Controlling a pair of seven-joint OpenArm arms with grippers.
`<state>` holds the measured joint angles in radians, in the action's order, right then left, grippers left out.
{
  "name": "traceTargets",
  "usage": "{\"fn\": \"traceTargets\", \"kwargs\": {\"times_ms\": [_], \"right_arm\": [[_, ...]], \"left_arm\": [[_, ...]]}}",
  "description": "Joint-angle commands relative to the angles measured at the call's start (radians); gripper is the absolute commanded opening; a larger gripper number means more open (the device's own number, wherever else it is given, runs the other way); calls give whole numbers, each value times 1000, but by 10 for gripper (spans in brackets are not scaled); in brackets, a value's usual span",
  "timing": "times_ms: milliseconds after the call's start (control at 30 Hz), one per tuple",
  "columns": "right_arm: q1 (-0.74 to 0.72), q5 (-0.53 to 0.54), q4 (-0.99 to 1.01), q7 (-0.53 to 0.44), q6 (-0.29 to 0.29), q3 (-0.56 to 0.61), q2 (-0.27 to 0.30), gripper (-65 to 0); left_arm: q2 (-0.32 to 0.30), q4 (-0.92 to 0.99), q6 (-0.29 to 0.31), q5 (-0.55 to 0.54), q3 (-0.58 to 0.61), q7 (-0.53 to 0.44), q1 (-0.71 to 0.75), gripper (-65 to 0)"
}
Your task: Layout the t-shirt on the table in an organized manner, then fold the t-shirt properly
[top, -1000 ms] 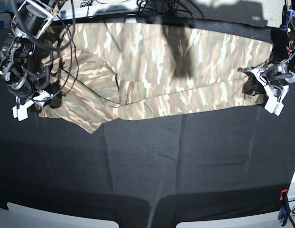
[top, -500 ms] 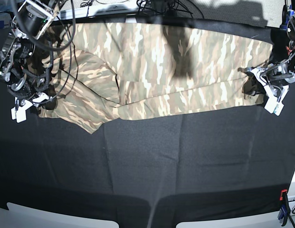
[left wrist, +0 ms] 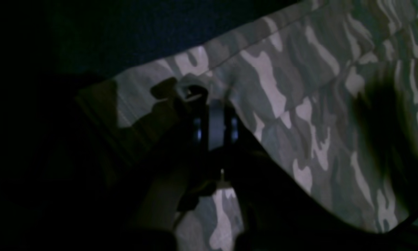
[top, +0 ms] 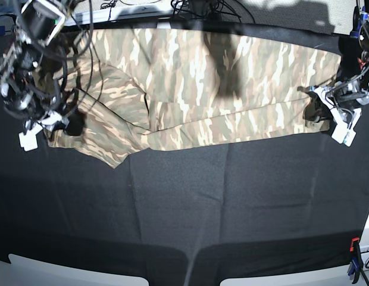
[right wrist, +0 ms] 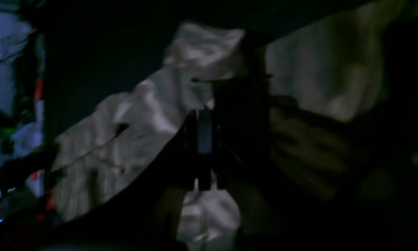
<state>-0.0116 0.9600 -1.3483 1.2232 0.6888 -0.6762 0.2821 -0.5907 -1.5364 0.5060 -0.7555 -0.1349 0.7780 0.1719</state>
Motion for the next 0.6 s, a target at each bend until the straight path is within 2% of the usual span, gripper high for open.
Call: {"fn": "traceTargets", "kwargs": {"times_ms": [0, 200, 367, 500, 567], "right_arm": [[2, 59, -45, 9, 9, -4, 17, -650], [113, 270, -223, 173, 9, -4, 17, -650], [220, 383, -360, 173, 9, -4, 30, -650], [314, 468, -425, 173, 9, -4, 70, -650], [360, 472, -446, 173, 9, -4, 96, -650]], "left_arm": [[-19, -17, 7, -12, -10, -23, -11, -650], [-19, -17, 7, -13, -10, -23, -11, -650], [-19, -17, 7, -13, -10, -23, -11, -650], [-19, -17, 7, -12, -10, -23, -11, -650], [-19, -17, 7, -12, -10, -23, -11, -650]]}}
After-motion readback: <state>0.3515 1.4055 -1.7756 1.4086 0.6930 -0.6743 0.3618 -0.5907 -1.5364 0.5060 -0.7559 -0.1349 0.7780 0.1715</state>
